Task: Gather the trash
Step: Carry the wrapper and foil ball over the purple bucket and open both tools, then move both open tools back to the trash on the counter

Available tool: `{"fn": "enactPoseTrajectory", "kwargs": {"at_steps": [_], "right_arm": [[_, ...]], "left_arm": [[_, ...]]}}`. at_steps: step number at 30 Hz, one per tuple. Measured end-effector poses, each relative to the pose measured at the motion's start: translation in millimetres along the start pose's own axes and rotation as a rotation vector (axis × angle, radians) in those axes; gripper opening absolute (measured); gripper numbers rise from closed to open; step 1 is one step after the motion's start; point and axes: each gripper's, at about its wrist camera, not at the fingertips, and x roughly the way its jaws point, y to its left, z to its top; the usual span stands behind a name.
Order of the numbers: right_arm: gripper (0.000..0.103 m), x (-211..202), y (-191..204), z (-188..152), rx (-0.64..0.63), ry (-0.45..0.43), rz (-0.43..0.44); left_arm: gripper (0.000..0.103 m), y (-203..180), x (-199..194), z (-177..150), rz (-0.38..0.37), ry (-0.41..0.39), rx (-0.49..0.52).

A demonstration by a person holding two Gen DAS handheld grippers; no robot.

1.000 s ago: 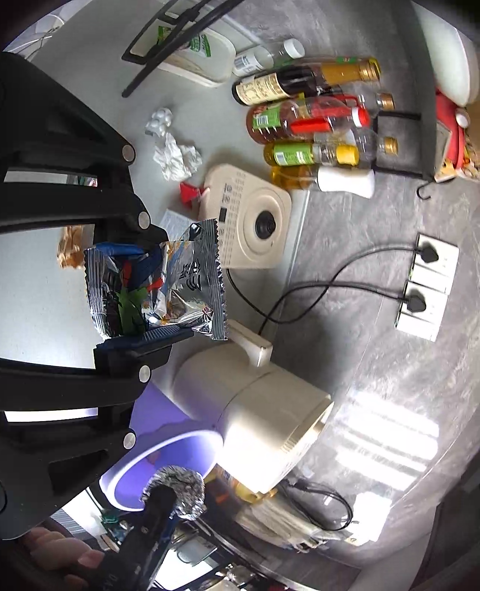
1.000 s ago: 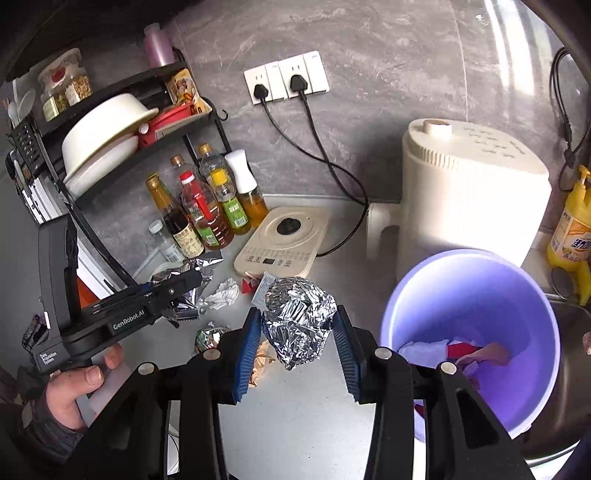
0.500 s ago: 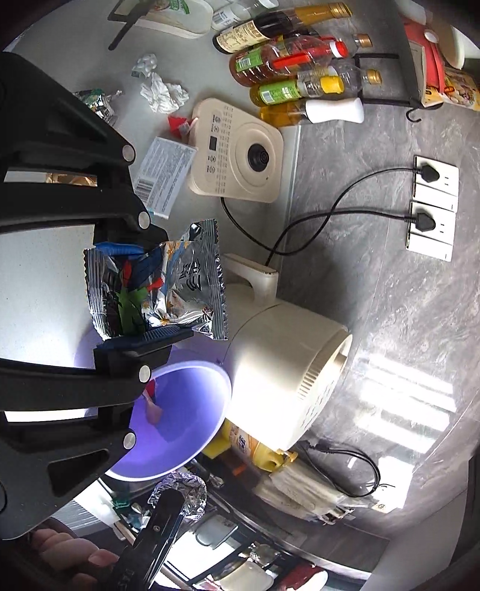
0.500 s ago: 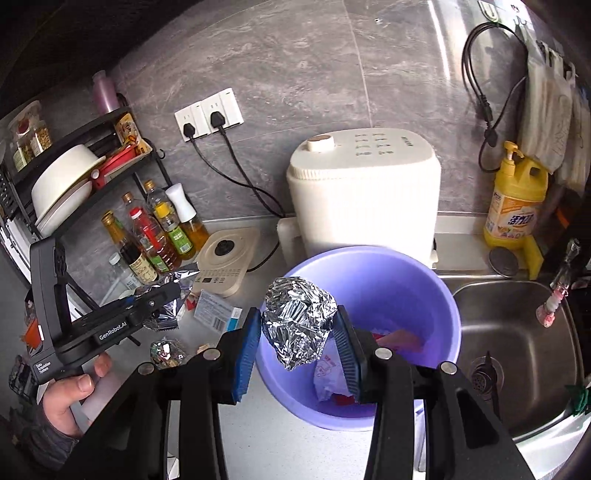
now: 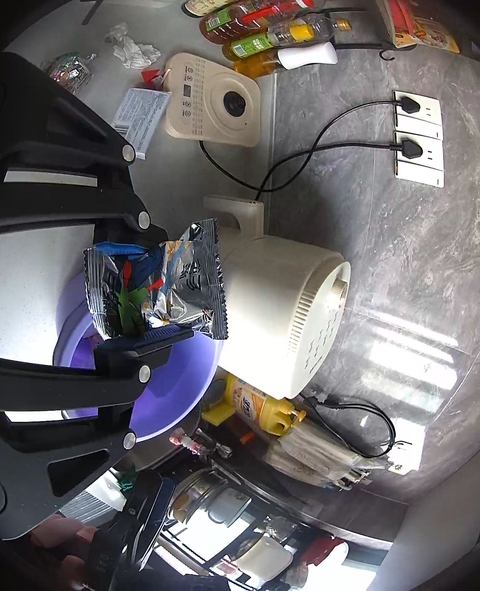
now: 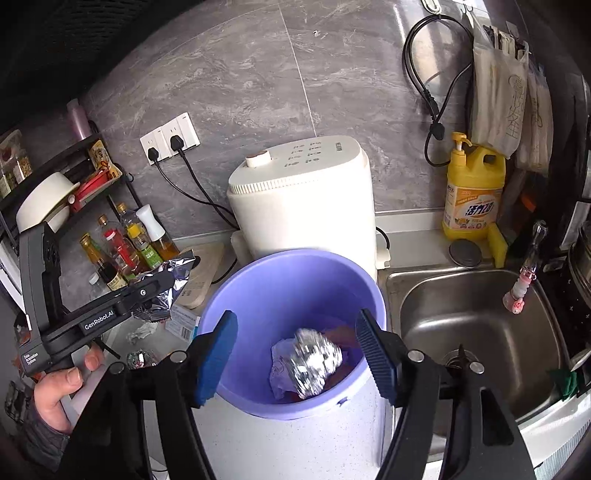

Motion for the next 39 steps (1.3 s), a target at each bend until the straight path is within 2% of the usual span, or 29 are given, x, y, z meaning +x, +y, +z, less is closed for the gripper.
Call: {"fn": "enactPoseTrajectory", "kwargs": {"at_steps": [6, 12, 13, 14, 16, 19, 30, 39], "right_arm": [[0.074, -9, -18, -6, 0.032, -0.010, -0.028], [0.076, -19, -33, -13, 0.063, -0.015, -0.059], [0.076, -20, -36, -14, 0.068, -0.016, -0.063], [0.076, -21, -38, -15, 0.073, -0.016, -0.067], [0.076, -24, -41, -18, 0.082, -0.016, -0.075], [0.079, -27, -43, -21, 0.078, -0.017, -0.083], [0.085, -23, -33, -24, 0.063, -0.001, -0.059], [0.092, -2, 6, -22, -0.005, 0.036, 0.034]], "left_arm": [[0.033, -16, 11, 2, -0.027, 0.018, 0.026], [0.034, -35, 23, 3, -0.068, 0.041, 0.063], [0.036, -37, 24, 3, -0.073, 0.044, 0.067], [0.040, -39, 26, 3, -0.083, 0.047, 0.069], [0.074, -41, 27, 3, -0.087, 0.045, 0.065], [0.085, -43, 25, 1, -0.078, 0.031, 0.070], [0.093, -25, 17, -6, -0.019, 0.036, 0.053], [0.096, 21, -11, -18, 0.098, 0.016, -0.014]]}}
